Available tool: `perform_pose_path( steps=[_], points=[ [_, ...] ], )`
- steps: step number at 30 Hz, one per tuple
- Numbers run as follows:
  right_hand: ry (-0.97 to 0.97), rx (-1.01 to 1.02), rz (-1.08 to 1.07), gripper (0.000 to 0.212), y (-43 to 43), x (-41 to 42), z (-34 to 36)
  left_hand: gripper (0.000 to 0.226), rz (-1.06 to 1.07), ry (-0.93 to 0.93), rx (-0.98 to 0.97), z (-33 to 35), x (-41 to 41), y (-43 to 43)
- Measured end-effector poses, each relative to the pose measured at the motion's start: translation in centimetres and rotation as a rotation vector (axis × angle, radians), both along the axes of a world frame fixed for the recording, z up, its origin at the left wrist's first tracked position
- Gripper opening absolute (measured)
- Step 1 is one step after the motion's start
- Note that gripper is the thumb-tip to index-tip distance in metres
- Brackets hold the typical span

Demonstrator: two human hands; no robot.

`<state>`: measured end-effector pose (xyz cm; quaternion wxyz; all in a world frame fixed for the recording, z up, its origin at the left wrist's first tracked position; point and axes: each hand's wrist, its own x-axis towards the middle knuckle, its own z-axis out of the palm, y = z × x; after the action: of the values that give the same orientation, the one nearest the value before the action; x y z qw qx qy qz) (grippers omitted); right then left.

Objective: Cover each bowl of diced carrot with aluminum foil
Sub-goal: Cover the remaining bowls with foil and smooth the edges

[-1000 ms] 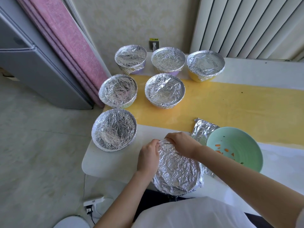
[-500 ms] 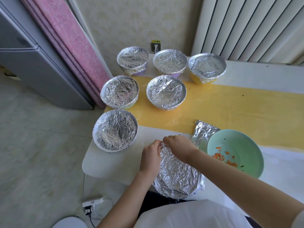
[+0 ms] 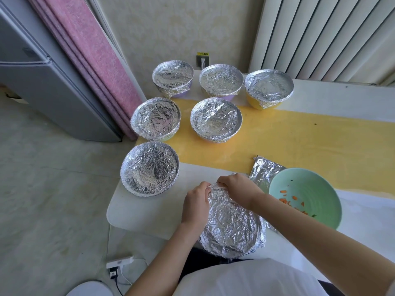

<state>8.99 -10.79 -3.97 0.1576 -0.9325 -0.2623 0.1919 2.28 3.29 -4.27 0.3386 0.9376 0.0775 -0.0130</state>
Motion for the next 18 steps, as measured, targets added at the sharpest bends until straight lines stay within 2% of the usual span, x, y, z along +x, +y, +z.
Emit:
perform_pose_path(
  steps=[3,6,11,18],
  points=[
    [0.028,0.068,-0.005,0.021,-0.1,-0.1,-0.4,0.019,0.007,-0.017,-0.018,0.1,-0.3,0.0],
    [0.069,0.101,-0.017,0.036,-0.3,-0.1,-0.4,0.019,0.051,-0.022,-0.050,0.1,-0.4,0.1],
    [0.060,0.049,-0.002,0.035,-0.2,-0.1,0.1,0.022,0.042,-0.001,-0.061,0.3,-0.4,-0.1],
    [-0.028,-0.085,0.106,0.039,1.3,-0.4,1.5,0.012,0.038,-0.049,-0.100,0.2,0.4,0.1]
  ],
)
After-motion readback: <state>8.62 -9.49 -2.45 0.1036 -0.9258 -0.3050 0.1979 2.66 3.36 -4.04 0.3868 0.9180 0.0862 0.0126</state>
